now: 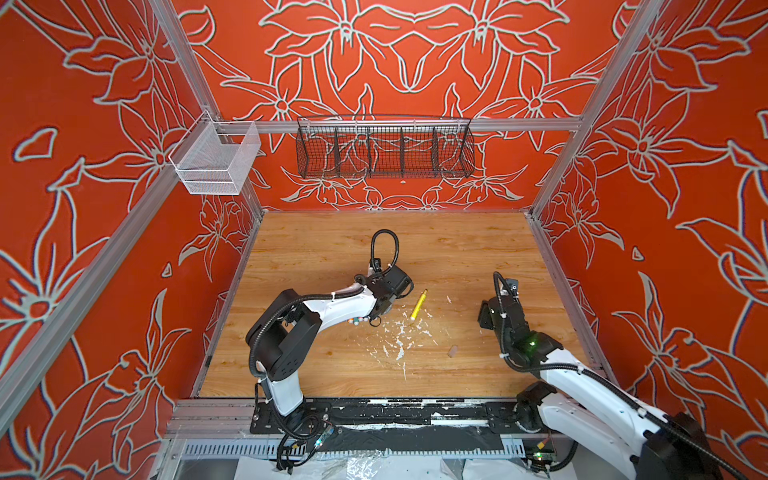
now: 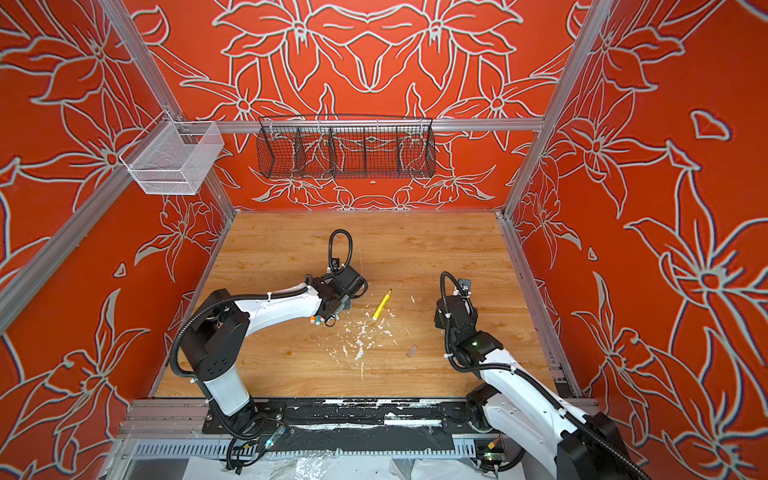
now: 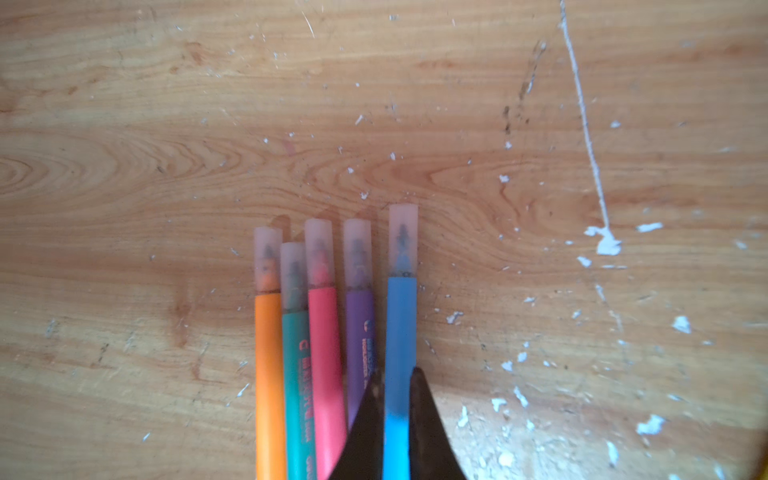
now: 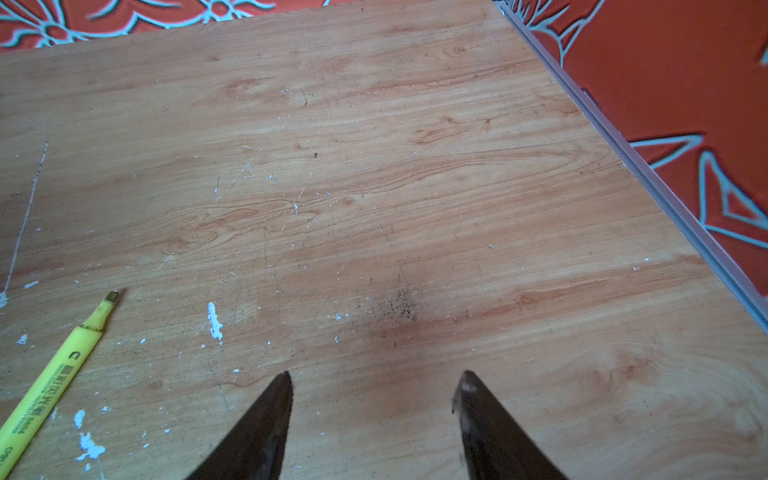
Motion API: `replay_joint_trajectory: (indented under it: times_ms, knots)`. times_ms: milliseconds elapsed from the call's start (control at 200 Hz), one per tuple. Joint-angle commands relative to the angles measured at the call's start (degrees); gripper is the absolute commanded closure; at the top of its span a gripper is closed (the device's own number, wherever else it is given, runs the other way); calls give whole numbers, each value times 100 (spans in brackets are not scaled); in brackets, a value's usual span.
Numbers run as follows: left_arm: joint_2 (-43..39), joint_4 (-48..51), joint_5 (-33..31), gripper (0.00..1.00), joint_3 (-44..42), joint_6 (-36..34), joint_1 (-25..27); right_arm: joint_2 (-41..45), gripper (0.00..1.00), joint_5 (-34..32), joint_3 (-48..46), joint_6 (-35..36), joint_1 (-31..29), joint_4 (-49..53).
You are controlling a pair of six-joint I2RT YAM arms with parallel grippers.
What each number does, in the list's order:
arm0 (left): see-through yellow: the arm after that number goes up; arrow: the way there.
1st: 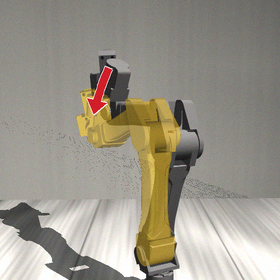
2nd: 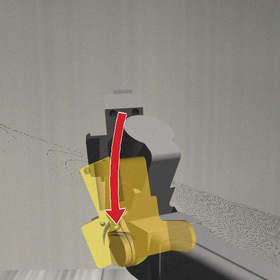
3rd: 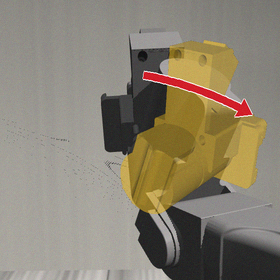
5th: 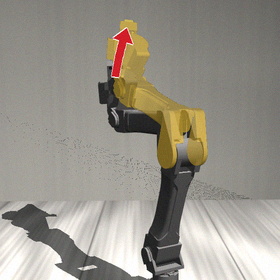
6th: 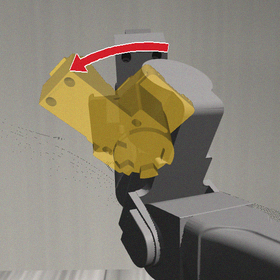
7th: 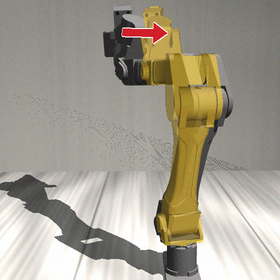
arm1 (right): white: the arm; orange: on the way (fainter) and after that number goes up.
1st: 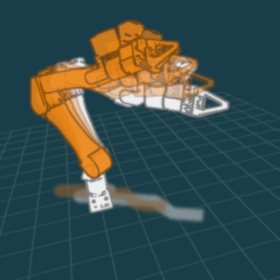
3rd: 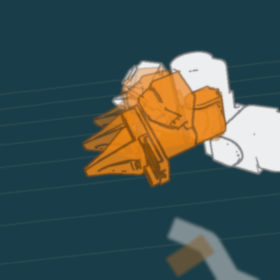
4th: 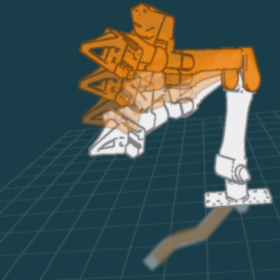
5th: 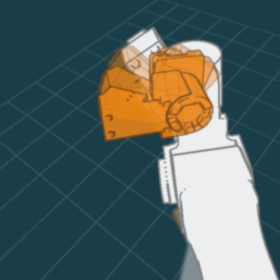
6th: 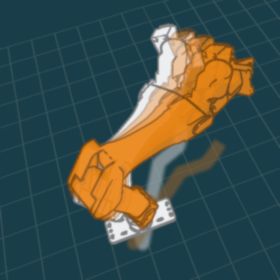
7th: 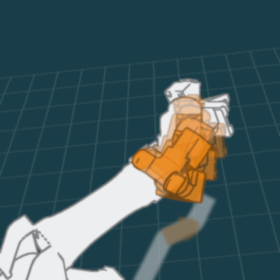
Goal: Insert the pens into the pen caps
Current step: 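Move the left gripper over the yellow highlighter and grasp it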
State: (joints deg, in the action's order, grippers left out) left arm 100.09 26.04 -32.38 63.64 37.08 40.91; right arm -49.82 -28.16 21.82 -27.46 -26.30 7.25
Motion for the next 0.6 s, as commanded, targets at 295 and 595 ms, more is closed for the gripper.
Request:
replay_joint_trajectory:
  times_ms: [295, 595]
  knots:
    - [-822, -1683, 1940, 80, -583, -1565, 893, -55, 35, -4, 191, 13, 31, -4]
    - [300, -1568, 2477, 72, 100, -1636, 928, -147, 35, 17, 234, 22, 27, 5]
